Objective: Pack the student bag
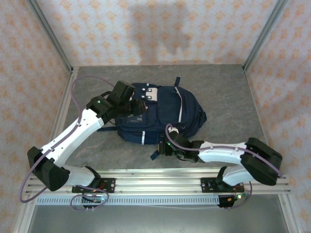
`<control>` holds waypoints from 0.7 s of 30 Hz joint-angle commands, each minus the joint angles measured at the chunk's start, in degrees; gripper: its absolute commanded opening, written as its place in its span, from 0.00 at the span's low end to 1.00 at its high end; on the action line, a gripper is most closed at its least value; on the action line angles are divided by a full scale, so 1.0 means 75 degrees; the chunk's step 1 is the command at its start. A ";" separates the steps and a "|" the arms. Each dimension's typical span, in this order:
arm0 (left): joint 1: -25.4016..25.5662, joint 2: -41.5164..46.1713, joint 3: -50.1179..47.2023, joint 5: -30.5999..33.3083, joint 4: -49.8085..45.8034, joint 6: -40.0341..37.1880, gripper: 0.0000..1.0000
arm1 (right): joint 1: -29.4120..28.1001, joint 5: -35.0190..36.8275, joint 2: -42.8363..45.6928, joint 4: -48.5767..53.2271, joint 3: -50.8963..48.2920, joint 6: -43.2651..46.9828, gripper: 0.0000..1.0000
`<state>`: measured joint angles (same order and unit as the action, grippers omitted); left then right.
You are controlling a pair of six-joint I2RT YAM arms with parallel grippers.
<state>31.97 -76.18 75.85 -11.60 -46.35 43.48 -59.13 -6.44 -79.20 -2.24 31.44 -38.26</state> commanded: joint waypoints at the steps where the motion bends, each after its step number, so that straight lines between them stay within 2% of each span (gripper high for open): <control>1: -0.0068 0.0349 -0.0253 0.0327 0.0225 0.0335 0.41 | -0.0074 0.0622 -0.0500 0.0335 0.0578 -0.0727 0.38; 6: -0.0077 0.0657 -0.0720 0.0646 0.0254 0.0613 0.40 | -0.0075 0.1581 -0.1033 0.1716 0.1419 -0.0875 0.40; 9: -0.0103 0.0724 -0.1045 0.0946 0.0162 0.0755 0.40 | -0.0080 0.2089 -0.1286 0.2603 0.1931 -0.0899 0.38; 15: -0.0227 0.0738 -0.1926 0.1514 0.0281 0.1076 0.39 | -0.0082 0.2442 -0.1196 0.3303 0.2140 -0.1044 0.26; 21: -0.0665 0.0461 -0.2420 0.1554 0.0355 0.1053 0.37 | -0.0027 0.2498 -0.0576 0.3447 0.1726 -0.1012 0.07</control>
<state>28.49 -71.83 58.78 -2.85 -45.01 50.57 -59.72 8.10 -86.70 19.38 46.17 -45.50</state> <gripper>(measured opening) 0.373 0.089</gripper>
